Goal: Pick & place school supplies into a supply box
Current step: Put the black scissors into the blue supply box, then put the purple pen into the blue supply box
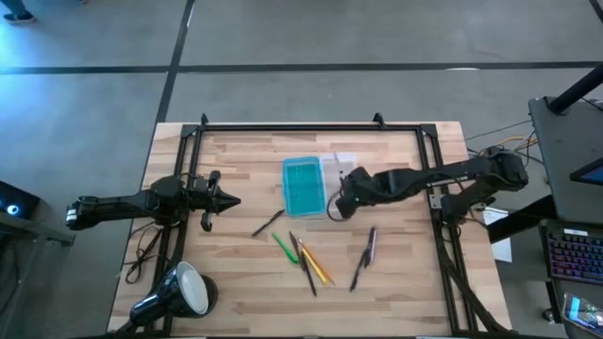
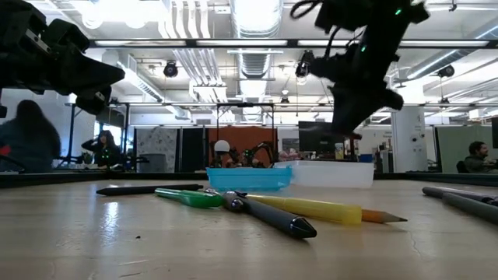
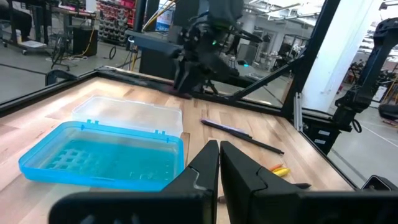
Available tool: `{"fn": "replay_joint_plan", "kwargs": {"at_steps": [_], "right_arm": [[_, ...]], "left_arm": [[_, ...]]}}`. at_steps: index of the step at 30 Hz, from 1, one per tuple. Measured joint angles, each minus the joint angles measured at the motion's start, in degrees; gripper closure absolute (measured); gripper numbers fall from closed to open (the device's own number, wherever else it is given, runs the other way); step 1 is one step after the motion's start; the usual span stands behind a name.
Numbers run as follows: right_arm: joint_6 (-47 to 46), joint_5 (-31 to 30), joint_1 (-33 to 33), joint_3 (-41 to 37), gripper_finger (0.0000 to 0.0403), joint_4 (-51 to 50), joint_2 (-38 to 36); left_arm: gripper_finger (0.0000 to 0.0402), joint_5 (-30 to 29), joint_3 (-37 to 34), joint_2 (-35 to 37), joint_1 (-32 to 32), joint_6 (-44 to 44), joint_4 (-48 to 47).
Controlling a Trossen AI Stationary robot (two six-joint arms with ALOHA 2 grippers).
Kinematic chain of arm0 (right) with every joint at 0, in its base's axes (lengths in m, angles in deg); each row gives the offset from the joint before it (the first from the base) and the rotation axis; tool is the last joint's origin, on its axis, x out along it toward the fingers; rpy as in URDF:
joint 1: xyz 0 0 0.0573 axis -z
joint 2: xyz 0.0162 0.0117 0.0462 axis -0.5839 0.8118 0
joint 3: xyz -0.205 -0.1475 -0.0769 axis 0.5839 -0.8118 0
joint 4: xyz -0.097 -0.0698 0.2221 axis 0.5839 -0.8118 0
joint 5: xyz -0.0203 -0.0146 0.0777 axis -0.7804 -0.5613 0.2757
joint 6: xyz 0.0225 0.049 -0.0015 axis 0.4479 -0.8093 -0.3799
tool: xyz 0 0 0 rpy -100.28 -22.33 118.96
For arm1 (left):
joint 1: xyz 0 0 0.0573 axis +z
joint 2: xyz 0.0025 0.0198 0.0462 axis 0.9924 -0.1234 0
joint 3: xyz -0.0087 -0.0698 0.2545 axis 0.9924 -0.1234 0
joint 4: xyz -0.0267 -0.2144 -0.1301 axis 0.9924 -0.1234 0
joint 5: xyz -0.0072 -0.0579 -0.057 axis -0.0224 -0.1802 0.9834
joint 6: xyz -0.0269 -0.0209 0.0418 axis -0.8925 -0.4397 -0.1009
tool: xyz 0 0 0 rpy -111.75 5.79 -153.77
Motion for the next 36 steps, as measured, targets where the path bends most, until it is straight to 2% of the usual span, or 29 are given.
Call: {"fn": "replay_joint_plan", "kwargs": {"at_steps": [4,13,16,24,31,36], "right_arm": [[9.03,3.19,2.87,-0.55,0.0347,2.39,2.25],[13.61,10.23,4.08,-0.76,0.0347,4.31,9.53],[13.60,10.20,4.05,-0.37,0.0334,5.07,10.14],[13.57,5.36,5.51,1.51,0.0257,5.13,8.61],[13.57,5.76,6.67,1.77,0.0236,4.73,8.39],[14.05,8.02,3.15,1.75,0.0230,0.86,5.74]], "left_arm": [[0.0401,0.00,0.00,0.00,0.00,0.00,0.00],[0.0401,0.00,0.00,0.00,0.00,0.00,0.00],[0.0401,0.00,0.00,0.00,0.00,0.00,0.00],[0.0401,0.00,0.00,0.00,0.02,0.00,0.00],[0.0401,0.00,0.00,0.00,0.00,0.00,0.00],[0.0401,0.00,0.00,0.00,0.00,0.00,0.00]]}}
